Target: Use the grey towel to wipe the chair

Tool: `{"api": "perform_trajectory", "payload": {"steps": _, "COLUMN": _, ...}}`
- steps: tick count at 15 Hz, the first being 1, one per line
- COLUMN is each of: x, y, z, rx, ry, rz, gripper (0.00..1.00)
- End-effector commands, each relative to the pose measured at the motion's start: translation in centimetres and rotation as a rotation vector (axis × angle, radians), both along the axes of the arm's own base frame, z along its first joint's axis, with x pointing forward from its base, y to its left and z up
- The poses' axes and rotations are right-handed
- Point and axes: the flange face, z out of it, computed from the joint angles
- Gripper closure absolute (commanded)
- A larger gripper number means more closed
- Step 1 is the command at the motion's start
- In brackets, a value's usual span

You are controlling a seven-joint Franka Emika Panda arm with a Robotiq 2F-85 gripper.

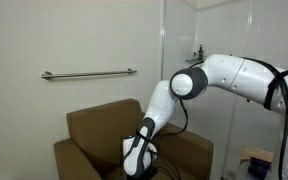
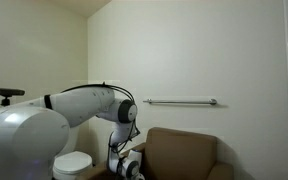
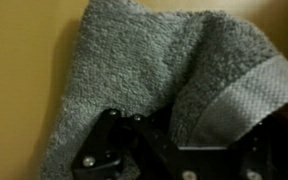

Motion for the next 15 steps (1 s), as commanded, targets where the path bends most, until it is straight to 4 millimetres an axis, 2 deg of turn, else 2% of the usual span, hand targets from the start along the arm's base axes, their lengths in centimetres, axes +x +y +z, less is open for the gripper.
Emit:
{"api": "perform_trajectory", "payload": {"steps": 1, "x": -1.5, "y": -1.6, "z": -1.3, "rx": 0.071, "ry": 0.055, "rz": 0.060, "gripper": 0.98}}
{"api": "perform_trajectory", "payload": {"steps": 4, "x": -1.1, "y": -4.8, "z": -1.6, "rx": -0.114, "ry": 0.115, "rz": -0.002, "gripper": 0.97}}
{"api": "perform_trajectory", "payload": {"steps": 9, "x": -0.9, "y": -7.6, "z": -1.6, "rx": -0.327, "ry": 0.196, "rz": -0.045, "gripper": 0.97}}
{"api": "perform_trajectory", "payload": {"steps": 12, "x": -1.4, "y": -9.7, "z": -1.6, "rx": -0.457, "ry": 0.253, "rz": -0.087, "gripper": 0.97}}
{"api": "perform_trajectory", "payload": {"steps": 15, "x": -2.3, "y": -13.3, "z": -1.7, "rx": -0.575, "ry": 0.323, "rz": -0.152, "gripper": 0.97}}
